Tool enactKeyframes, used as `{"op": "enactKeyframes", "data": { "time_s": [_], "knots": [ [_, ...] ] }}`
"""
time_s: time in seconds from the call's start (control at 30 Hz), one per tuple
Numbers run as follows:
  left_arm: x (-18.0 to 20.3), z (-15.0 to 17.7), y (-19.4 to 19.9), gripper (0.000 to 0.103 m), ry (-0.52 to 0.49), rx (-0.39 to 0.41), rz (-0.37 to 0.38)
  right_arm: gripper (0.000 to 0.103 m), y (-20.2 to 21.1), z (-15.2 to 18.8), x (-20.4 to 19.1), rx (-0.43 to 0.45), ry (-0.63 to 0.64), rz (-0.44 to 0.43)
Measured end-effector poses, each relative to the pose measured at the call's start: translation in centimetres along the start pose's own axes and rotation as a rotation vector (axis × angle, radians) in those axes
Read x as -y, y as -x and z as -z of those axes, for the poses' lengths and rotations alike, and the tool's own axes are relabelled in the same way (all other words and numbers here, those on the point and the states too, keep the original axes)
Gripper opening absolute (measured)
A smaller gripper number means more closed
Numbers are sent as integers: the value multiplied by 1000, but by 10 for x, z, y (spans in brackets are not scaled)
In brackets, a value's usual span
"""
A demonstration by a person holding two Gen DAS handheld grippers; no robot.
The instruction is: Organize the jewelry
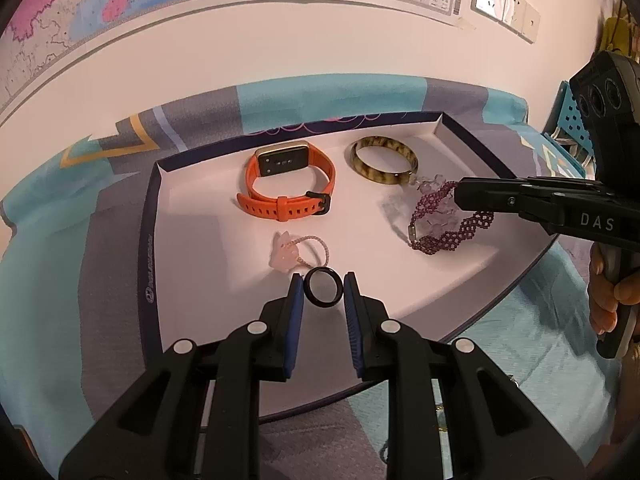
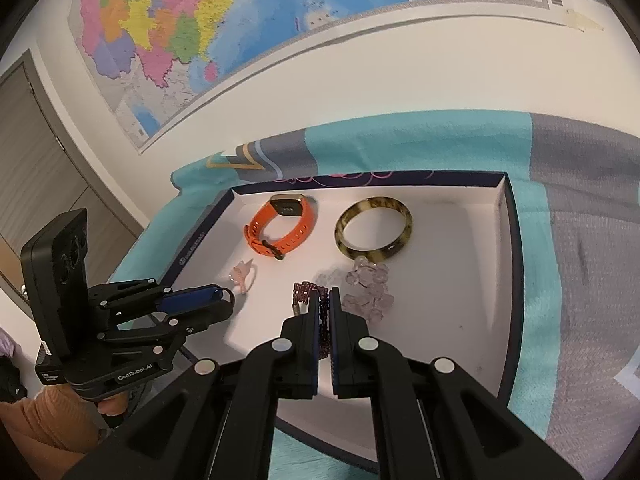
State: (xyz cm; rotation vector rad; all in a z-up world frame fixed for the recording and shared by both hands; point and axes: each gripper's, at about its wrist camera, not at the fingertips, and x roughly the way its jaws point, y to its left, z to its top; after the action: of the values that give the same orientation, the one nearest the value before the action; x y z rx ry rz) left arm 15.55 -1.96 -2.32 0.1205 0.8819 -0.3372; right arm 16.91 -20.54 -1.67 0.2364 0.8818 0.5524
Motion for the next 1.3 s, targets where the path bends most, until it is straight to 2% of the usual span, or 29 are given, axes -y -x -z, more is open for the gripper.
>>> {"op": "enactKeyframes", "data": {
  "time_s": [0.6, 0.87, 1.0, 1.07, 1.3],
  "knots": [
    [1, -2, -8, 21, -4, -14, -15, 3, -14, -6, -4, -14, 37, 52],
    [4, -3, -9, 21, -21, -9, -26, 6, -4, -3, -8, 2, 52, 55],
    [7, -2, -7, 27, -30, -4, -27, 9, 5, 0, -16, 20, 73, 56],
    [8, -2, -5, 33, -35, 4, -28, 13, 10, 1, -19, 27, 81, 54],
    [12, 0, 11, 40, -44, 48, -33, 24, 34, 16, -35, 46, 123, 35]
  ]
}}
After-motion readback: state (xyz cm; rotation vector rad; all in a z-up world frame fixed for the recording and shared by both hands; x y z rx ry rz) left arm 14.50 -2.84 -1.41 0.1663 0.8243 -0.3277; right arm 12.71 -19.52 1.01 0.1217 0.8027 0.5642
